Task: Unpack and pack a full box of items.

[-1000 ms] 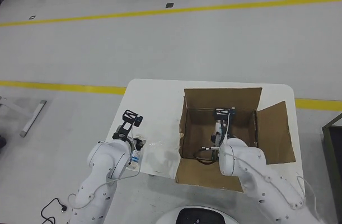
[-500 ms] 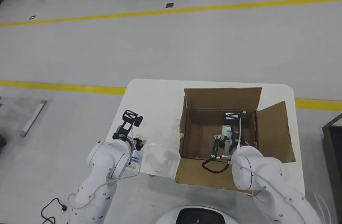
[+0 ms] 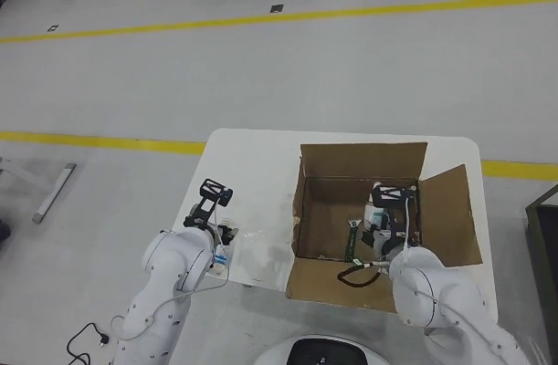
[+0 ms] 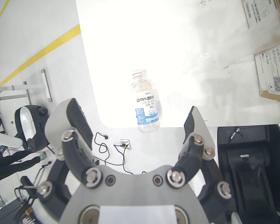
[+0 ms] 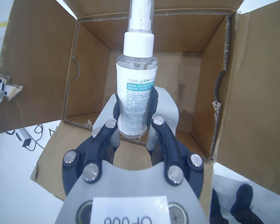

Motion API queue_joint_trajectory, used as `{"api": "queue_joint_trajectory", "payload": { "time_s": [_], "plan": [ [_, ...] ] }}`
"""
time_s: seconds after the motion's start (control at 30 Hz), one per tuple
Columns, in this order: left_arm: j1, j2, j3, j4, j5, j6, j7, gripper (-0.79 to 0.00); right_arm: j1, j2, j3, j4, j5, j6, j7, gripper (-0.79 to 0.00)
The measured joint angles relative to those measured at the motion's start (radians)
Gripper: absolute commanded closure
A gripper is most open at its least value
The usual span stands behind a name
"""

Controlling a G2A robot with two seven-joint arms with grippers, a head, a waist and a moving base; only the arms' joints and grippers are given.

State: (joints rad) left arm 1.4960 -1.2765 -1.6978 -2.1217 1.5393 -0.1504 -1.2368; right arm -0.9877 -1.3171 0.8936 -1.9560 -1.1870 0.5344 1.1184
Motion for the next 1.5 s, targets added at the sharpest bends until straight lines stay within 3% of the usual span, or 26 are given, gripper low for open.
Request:
{"api": "queue_joint_trajectory", "payload": {
  "time_s": [0.3,0.63,1.27,1.5],
  "plan": [
    [0.000,0.000,0.000,0.000,0.000,0.000,0.000,-0.785,-0.202,0.035,0.167,-0.223,-0.037,-0.101,-0.042,0.000],
    [0.000,0.000,0.000,0.000,0.000,0.000,0.000,-0.785,-0.381,0.060,0.353,-0.354,-0.035,-0.203,-0.069,0.000],
    [0.000,0.000,0.000,0.000,0.000,0.000,0.000,-0.785,-0.425,0.062,0.400,-0.371,0.007,-0.234,-0.091,0.000],
    [0.000,0.000,0.000,0.000,0.000,0.000,0.000,-0.785,-0.469,0.066,0.516,-0.395,0.137,-0.287,-0.150,0.000]
  ]
}}
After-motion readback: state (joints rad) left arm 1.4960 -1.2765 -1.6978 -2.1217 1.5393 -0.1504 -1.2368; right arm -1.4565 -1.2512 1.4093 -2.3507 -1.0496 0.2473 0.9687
